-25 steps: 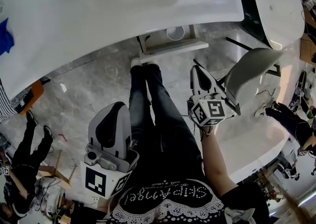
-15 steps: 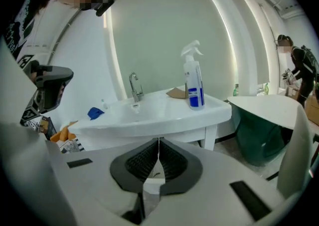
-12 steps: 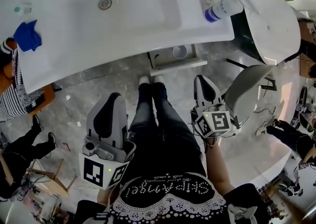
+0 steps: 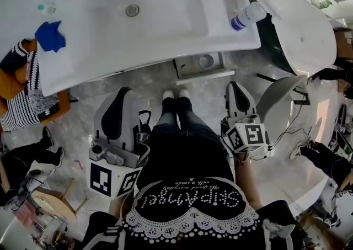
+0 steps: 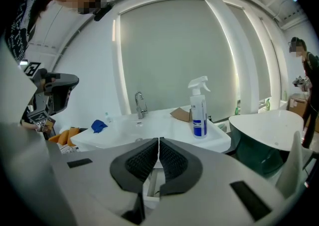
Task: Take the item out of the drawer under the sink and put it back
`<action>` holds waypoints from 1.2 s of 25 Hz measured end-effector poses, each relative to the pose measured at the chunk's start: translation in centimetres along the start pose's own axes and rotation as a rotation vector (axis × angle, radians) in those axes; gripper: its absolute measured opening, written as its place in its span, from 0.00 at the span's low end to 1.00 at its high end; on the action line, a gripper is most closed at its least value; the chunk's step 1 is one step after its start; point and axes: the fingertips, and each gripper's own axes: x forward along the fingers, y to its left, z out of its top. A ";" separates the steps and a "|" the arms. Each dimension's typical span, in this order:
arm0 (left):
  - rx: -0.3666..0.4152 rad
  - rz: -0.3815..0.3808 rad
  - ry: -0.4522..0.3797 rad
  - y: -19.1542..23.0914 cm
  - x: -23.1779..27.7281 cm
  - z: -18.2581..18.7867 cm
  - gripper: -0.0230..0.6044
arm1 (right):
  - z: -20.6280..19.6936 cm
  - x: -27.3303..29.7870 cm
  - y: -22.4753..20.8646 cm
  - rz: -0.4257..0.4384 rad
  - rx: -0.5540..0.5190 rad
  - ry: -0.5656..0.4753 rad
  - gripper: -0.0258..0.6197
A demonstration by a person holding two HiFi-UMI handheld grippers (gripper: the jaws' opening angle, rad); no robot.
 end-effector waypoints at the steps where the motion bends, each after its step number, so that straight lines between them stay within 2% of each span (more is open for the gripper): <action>1: 0.008 0.007 -0.007 0.0 -0.3 0.4 0.04 | 0.2 -0.1 0.2 0.006 -0.003 -0.003 0.08; 9: 0.055 0.069 -0.073 1.7 -2.7 3.8 0.04 | 2.3 0.0 2.5 0.063 -0.047 -0.032 0.08; 14: 0.070 0.105 -0.155 2.1 -3.2 6.8 0.04 | 3.8 -0.2 2.5 0.087 -0.069 -0.049 0.08; 19: 0.100 0.161 -0.194 2.9 -4.1 7.5 0.04 | 3.9 0.1 2.5 0.088 -0.077 -0.055 0.08; 26: 0.124 0.214 -0.215 3.9 -4.6 8.0 0.04 | 3.8 0.6 3.1 0.122 -0.102 -0.047 0.08; 30: 0.133 0.221 -0.183 4.0 -4.9 7.2 0.04 | 3.4 0.6 3.5 0.126 -0.093 -0.024 0.08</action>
